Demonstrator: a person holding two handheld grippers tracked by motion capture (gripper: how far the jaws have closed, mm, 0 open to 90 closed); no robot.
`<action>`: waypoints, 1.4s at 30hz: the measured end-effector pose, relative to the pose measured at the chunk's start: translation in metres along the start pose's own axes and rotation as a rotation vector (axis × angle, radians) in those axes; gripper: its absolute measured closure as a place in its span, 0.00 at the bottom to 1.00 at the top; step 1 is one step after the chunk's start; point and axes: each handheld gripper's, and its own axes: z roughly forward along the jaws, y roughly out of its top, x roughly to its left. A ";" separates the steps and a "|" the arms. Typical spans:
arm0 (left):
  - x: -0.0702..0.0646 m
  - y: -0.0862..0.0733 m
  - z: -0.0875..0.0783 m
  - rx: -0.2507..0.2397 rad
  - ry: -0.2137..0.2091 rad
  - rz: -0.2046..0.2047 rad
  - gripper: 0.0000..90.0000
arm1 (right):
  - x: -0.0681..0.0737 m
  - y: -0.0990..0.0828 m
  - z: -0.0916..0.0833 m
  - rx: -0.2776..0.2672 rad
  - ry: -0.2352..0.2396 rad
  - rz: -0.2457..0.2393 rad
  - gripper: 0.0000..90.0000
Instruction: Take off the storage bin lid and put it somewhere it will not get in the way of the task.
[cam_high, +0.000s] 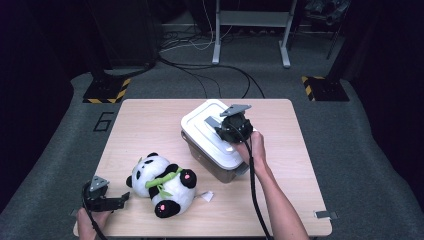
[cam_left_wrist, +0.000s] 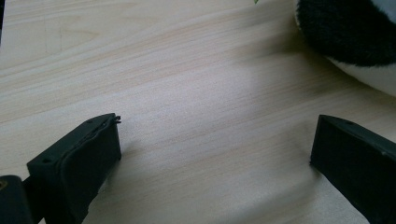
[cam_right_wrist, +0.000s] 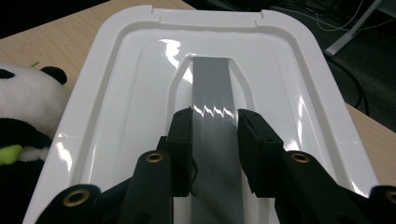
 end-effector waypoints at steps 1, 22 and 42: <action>0.000 0.000 0.000 0.000 0.001 0.000 0.01 | -0.001 0.001 -0.002 -0.003 -0.006 0.005 0.74; 0.000 0.000 -0.001 0.004 0.002 -0.003 0.02 | -0.026 -0.008 -0.032 -0.026 -0.078 0.054 0.74; 0.000 0.000 -0.001 0.004 0.002 -0.002 0.02 | -0.080 -0.044 -0.066 -0.013 -0.197 0.203 0.74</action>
